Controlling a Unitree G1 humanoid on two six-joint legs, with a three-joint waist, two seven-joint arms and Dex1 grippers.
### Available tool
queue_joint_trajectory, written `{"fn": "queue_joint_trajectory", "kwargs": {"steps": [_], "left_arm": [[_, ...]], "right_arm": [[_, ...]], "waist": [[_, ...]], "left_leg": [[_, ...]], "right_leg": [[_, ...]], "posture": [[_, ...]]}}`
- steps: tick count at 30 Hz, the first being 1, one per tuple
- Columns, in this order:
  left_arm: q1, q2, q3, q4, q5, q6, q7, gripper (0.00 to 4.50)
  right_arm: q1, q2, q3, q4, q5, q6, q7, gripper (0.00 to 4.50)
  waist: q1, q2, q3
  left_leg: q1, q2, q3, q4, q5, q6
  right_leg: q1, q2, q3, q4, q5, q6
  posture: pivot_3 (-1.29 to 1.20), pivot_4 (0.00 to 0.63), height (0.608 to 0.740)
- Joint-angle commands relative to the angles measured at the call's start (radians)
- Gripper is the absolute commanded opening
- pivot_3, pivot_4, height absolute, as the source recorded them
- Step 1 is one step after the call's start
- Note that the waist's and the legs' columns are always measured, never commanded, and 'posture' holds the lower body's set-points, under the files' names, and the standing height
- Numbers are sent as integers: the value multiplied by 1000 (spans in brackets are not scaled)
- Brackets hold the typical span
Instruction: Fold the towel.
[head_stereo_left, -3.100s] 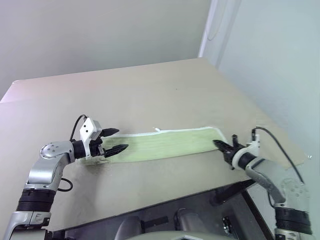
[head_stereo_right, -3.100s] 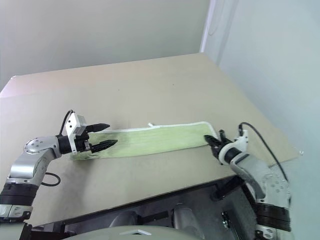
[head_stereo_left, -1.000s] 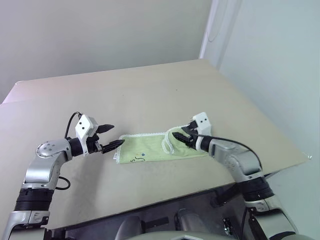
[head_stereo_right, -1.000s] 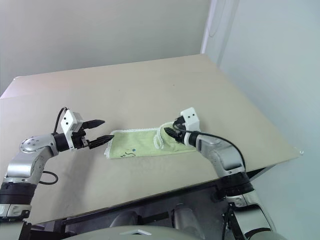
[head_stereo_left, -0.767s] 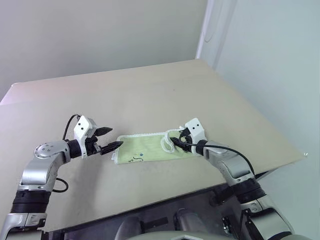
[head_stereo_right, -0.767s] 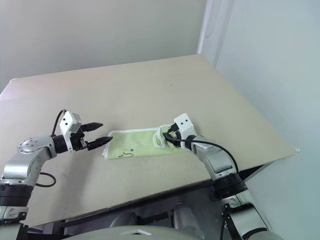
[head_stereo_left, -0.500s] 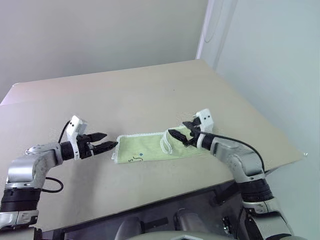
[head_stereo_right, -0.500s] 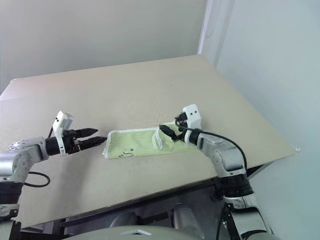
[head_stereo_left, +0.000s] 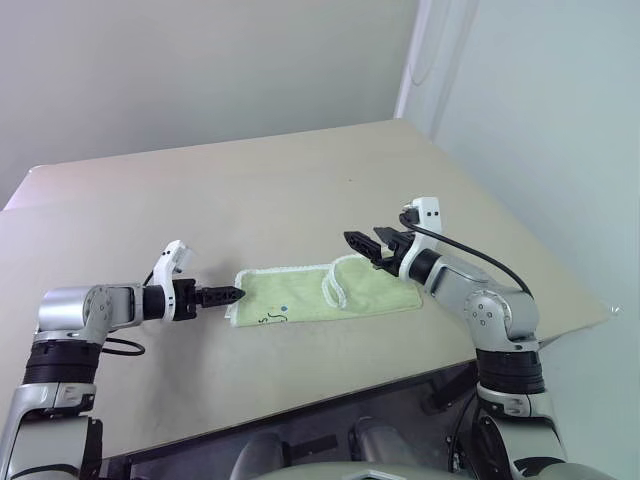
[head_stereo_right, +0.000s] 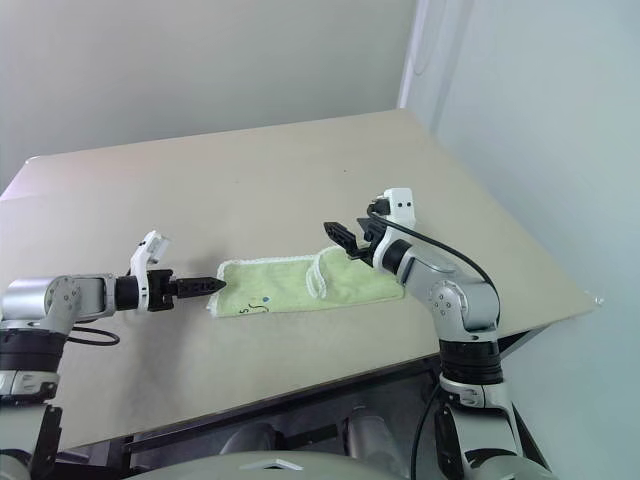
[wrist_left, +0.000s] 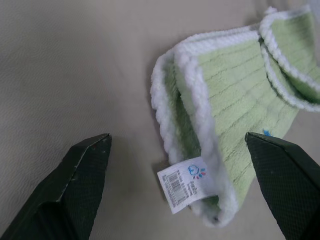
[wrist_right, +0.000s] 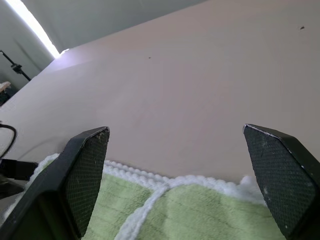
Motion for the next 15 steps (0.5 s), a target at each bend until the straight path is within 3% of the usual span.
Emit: {"fn": "queue_joint_trajectory", "kwargs": {"steps": [1,13,15], "left_arm": [[-47,-59,-50,60,2,46,-7,4500],[-92,-130,-84,81,0,60,-58,4500],[-91,-131,-80,77,-1,60,-63,4118]], "right_arm": [[-19,19,-60,-51,57,41,-35,4471],[-11,29,-98,-67,90,71,-101,4471],[-8,29,-99,-68,88,67,-107,4500]], "waist": [[2,1,0],[4,2,-1],[3,2,-1]], "left_leg": [[1,-1,0,0,0,0],[5,-3,-1,-1,0,0],[4,-3,-1,-2,0,0]], "right_leg": [[1,-1,0,0,0,0],[7,-3,1,-4,-2,2],[6,-3,1,-4,-2,3]], "posture": [[0,0,740],[0,0,740],[0,0,740]]}}
